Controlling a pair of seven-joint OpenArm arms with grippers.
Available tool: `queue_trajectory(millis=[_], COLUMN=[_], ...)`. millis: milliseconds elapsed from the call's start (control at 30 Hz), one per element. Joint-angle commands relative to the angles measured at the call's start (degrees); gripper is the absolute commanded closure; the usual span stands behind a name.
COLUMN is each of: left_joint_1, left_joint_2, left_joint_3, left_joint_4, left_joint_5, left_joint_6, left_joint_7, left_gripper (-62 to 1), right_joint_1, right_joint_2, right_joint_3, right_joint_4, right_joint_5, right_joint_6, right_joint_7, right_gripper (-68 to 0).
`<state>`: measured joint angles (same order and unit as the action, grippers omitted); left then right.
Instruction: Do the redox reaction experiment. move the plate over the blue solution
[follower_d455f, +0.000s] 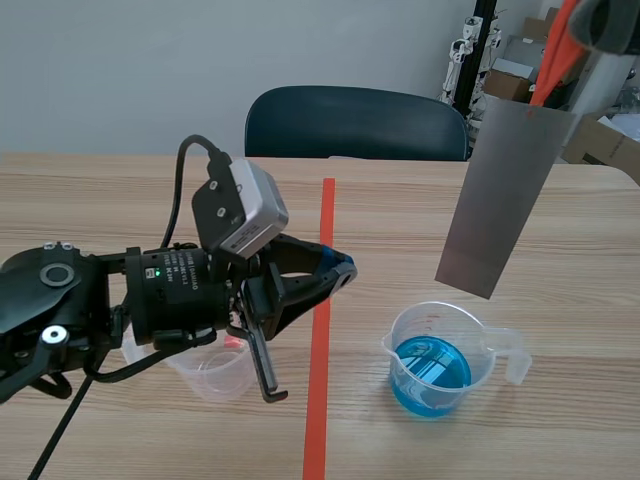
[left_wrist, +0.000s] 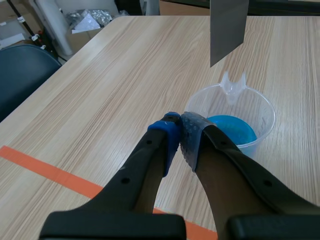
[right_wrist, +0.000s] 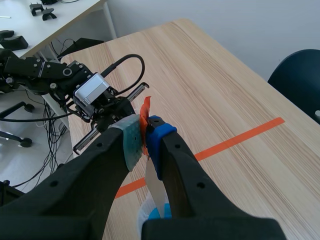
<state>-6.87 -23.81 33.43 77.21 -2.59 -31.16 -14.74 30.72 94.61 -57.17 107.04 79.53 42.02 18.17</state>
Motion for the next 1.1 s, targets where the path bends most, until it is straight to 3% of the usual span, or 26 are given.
queue_trajectory(millis=[0, 333, 467, 1067], left_joint_1=[-1.1, -3.6, -4.0, -4.7], left_joint_2=[1.1, 3.3, 4.0, 5.4], left_joint_3=[0.5, 2.6, 3.5, 4.8], left_joint_4=[0.3, -1.6, -1.6, -3.6], left_joint_5=[-0.5, -0.5, 1.6, 1.6], left_joint_6=[0.0, -0.5, -0.6, -1.2], left_joint_7=[-0.1, 1.4, 1.5, 2.2], left_gripper=[-2.5, -2.5, -2.5, -2.5], right_joint_1=[0.5, 0.5, 0.5, 0.5], right_joint_2=[0.0, 0.0, 0.0, 0.0], right_joint_3=[1.0, 1.0, 1.0, 1.0], right_joint_4=[0.2, 0.1, 0.2, 0.2], right_joint_5=[0.9, 0.6, 0.7, 0.6], right_joint_6=[0.7, 0.7, 0.7, 0.7], right_joint_7=[1.3, 1.7, 2.4, 2.7], right_gripper=[0.2, 0.2, 0.2, 0.2])
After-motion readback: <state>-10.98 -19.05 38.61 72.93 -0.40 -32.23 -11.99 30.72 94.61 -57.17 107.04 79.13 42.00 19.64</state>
